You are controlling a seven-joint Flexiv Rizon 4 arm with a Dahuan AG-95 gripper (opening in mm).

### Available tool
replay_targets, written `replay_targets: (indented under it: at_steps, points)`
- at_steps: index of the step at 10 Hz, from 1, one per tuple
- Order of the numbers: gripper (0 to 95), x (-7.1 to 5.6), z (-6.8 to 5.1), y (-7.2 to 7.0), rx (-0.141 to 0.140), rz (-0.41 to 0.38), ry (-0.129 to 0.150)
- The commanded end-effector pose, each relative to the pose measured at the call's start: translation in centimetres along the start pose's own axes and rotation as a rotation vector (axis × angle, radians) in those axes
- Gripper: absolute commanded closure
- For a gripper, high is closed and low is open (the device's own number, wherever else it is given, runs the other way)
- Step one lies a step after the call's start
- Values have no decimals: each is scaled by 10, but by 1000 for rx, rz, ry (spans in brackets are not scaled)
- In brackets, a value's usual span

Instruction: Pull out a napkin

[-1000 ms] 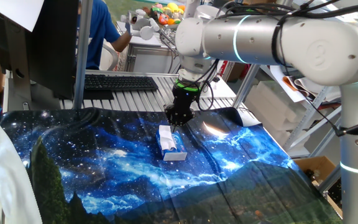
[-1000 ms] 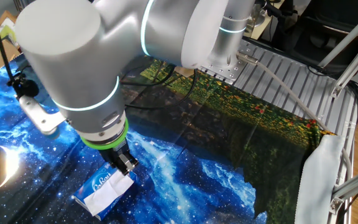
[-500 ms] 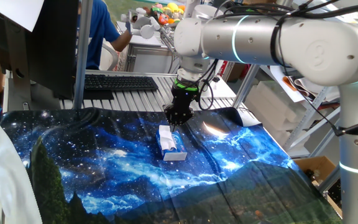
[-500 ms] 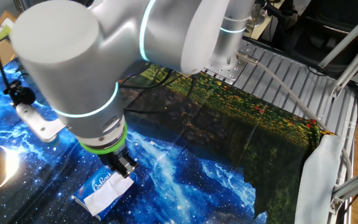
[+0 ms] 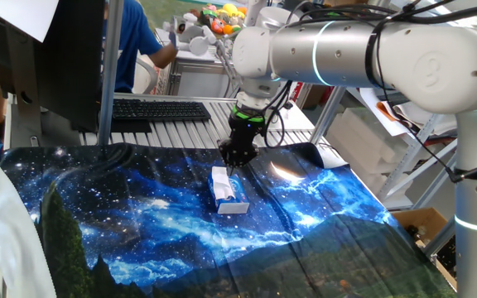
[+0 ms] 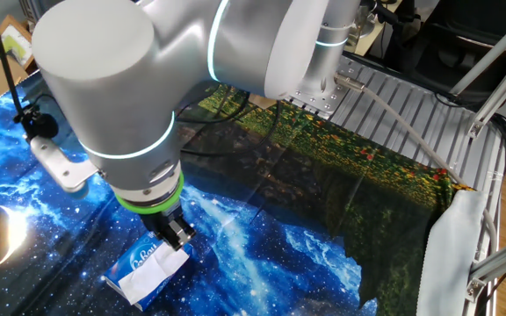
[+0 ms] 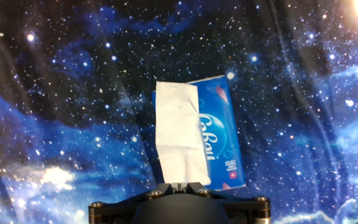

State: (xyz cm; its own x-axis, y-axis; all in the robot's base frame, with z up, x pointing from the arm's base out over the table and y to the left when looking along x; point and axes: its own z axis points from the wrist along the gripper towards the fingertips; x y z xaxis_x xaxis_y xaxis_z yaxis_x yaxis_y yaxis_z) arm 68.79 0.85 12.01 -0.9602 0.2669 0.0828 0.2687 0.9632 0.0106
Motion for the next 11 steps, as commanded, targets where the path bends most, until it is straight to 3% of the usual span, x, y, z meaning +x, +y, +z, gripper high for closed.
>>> replay_targets:
  at_steps: [1,2,3,7,8,11]
  points:
    - [950,2,0,-1,1,8,-19]
    - [950,2,0,-1,23,-14,-34]
    - [950,2,0,-1,27,-24,-34]
    - [950,2,0,-1,28,-9,-44]
    - [950,1,-1,-1,27,-4,-58]
    - [950,-9,-6,2,33,-12,-54]
